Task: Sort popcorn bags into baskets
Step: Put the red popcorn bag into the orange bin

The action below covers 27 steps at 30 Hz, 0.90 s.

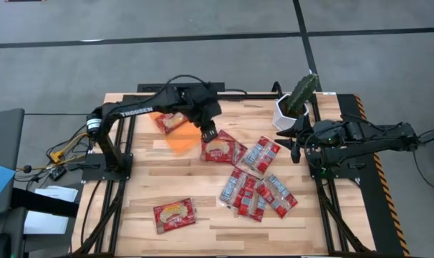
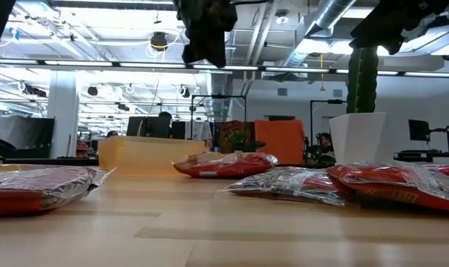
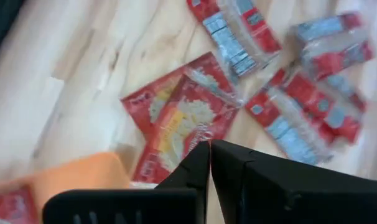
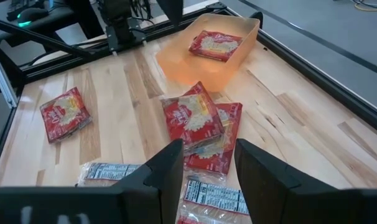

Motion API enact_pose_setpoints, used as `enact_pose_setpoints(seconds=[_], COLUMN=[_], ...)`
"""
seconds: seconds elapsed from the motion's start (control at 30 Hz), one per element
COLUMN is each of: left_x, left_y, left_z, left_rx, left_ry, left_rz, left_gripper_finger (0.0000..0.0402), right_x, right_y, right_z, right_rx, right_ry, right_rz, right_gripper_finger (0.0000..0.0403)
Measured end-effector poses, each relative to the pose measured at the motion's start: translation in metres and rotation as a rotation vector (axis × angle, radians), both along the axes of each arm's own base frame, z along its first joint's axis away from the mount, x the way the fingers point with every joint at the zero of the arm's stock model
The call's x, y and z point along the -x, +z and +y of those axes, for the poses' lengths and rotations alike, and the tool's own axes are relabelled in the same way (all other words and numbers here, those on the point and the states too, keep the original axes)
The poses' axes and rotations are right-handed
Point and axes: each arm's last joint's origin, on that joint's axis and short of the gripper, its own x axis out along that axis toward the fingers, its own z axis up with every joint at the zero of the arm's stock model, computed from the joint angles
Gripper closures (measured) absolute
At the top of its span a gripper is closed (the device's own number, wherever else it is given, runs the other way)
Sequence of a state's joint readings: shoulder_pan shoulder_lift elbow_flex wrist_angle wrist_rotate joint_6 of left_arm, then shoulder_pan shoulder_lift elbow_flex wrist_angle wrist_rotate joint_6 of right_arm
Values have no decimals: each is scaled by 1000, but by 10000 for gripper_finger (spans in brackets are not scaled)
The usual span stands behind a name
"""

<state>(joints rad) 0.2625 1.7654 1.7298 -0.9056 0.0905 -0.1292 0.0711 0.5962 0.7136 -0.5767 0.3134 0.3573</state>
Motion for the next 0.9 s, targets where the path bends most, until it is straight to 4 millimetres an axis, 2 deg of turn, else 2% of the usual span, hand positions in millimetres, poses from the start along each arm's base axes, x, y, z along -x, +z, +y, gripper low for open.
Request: enact_pose_setpoints(seconds=[0.1, 0.23, 0.4, 0.53, 0.63, 0.77, 0.9], left_x=[-17, -42, -62, -67, -69, -71, -72], left_y=[-14, -46, -94, -124, -138, -153, -168], left_z=[-12, -24, -14, 2, 12, 16, 14], left_rx=[-81, -145, -157, -148, -132, -129, -82], left_ry=[-120, -265, -232, -170, -181, -236, -297], left_rz=[13, 64, 177, 252, 284, 310, 344], left_gripper_finger=[366, 298, 194, 134, 117, 115, 149], right_x=[0, 0, 0, 1, 2, 2, 2], right_y=[0, 0, 0, -2, -3, -4, -5], right_z=[0, 0, 0, 0, 0, 0, 0], right_rx=[0, 0, -1, 1, 2, 2, 1], right_ry=[0, 0, 0, 0, 1, 1, 0], right_rz=[0, 1, 4, 25, 39, 52, 53], right_gripper_finger=[229, 217, 200, 189, 184, 184, 188])
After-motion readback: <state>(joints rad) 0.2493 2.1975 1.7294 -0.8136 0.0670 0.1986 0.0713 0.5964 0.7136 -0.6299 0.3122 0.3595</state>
